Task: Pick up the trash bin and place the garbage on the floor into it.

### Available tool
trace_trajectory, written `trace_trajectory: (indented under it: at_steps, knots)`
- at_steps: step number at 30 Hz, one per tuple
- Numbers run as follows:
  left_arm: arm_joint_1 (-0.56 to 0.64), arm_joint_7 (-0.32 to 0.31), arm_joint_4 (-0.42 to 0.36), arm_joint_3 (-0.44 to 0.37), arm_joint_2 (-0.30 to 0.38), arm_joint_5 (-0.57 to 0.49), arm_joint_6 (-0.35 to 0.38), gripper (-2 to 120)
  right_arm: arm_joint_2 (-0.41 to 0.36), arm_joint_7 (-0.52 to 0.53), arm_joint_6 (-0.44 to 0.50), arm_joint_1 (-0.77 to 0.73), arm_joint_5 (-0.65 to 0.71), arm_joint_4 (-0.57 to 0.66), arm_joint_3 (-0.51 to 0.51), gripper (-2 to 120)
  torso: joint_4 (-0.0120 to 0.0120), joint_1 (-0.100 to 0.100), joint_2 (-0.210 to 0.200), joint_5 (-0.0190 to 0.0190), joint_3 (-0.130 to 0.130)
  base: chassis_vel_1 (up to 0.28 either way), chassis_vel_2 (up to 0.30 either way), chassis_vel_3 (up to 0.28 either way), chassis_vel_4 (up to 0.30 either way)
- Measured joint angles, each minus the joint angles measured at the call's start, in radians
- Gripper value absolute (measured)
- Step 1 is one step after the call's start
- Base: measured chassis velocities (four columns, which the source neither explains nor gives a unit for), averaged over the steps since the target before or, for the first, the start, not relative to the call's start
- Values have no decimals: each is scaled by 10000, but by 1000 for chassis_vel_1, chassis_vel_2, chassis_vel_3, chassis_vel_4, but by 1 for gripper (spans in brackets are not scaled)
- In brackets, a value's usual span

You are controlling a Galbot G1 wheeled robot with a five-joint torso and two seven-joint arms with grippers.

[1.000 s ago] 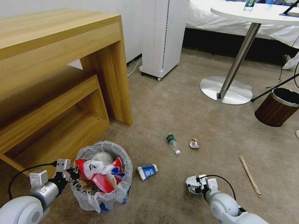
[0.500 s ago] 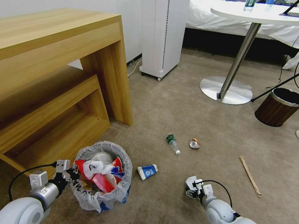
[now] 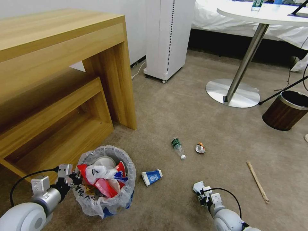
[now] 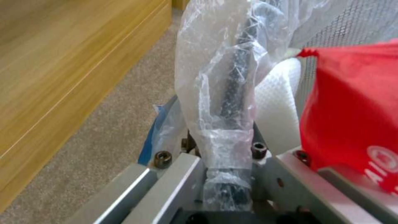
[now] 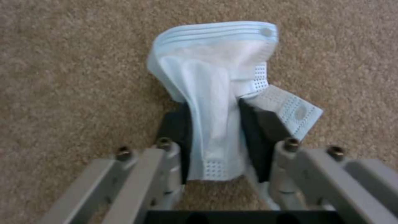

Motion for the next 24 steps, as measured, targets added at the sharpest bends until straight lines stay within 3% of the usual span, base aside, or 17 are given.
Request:
trace_trajectory:
  at_steps: [6, 11, 14, 18, 24]
  knots:
    - [-21, 2, 41, 8, 12, -2, -2, 1, -47, -288, 515, -116, -116, 59, 147, 0, 0, 0, 0, 0, 0, 0, 0, 0, 0]
    - [-35, 1, 48, 7, 42, -31, -2, 1, -274, -1109, 1917, -259, -34, 676, 416, 0, -1, 0, 0, 0, 0, 0, 0, 0, 0]
    - [-37, -10, 24, -12, 62, -59, 7, 1, -532, -1962, 3291, -164, 57, 1742, 614, 0, -1, 0, 0, -2, 0, 0, 0, 0, 0]
    - [-15, -40, -88, -15, 49, -72, 63, 1, -848, -3013, 4368, 461, 281, 2947, 436, 0, 0, 0, 0, -2, 0, 0, 0, 0, 0]
    - [37, -125, -248, -42, 18, -115, 227, 1, -1273, -4318, 5124, 1919, 1190, 4114, -389, 0, 1, 1, 0, -1, 0, 0, 0, 0, 0]
